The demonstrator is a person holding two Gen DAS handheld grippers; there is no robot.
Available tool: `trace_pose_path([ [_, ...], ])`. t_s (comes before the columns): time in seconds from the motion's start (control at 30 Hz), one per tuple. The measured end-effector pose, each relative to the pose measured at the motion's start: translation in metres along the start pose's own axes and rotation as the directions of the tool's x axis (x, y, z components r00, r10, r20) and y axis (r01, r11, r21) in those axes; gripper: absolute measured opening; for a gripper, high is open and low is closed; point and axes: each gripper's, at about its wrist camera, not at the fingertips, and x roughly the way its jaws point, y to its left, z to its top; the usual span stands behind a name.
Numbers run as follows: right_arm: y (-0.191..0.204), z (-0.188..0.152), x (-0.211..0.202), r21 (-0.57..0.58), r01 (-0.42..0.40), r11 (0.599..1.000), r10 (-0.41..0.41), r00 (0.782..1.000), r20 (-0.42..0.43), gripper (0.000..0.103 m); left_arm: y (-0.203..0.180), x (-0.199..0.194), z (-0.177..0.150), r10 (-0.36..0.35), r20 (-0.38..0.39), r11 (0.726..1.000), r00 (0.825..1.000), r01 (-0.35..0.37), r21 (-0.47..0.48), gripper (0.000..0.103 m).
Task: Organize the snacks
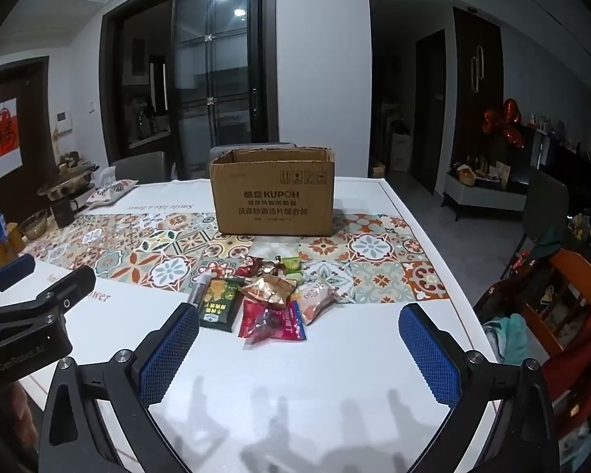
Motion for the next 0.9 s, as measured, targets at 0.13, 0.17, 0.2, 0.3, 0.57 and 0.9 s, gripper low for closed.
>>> trace_pose_path([
  [0.13,-0.0002,-0.0002,0.0000,0.000,-0.001,1.000,0.001,1.000,0.001,0.103,0.0004,0.0004,-0.0002,0.000,-0.001,1.000,1.000,0.000,-0.001,0.103],
  [0.17,-0.0005,0.0000,-0.0003,0.000,-0.001,1.000,0.001,1.000,0.001,0.103,0.0006,0.0003,0.0000,0.000,-0.001,1.000,1.000,0.000,0.000,0.103],
  [0.2,-0.0002,-0.0003,-0.0002,0.000,0.000,1.000,0.000,1.000,0.002,0.103,0.0007,0.0003,-0.0002,-0.001,-0.001,1.000,1.000,0.001,0.000,0.103],
  [0.3,-0.0002,0.0006,-0.0004,0.001,0.000,1.000,0.000,1.000,0.004,0.103,0.0007,0.0005,0.0000,0.000,-0.001,1.000,1.000,0.000,-0.001,0.103],
  [0.57,-0.0002,-0.0003,0.0006,0.002,0.001,1.000,-0.001,1.000,0.006,0.103,0.0005,0.0004,-0.0002,0.000,-0.001,1.000,1.000,0.000,0.000,0.103],
  [0.9,-0.0003,-0.0003,0.0002,0.002,0.000,1.000,0.000,1.000,0.008,0.103,0.0003,0.0005,-0.0003,0.001,-0.001,1.000,1.000,-0.001,0.000,0.103],
])
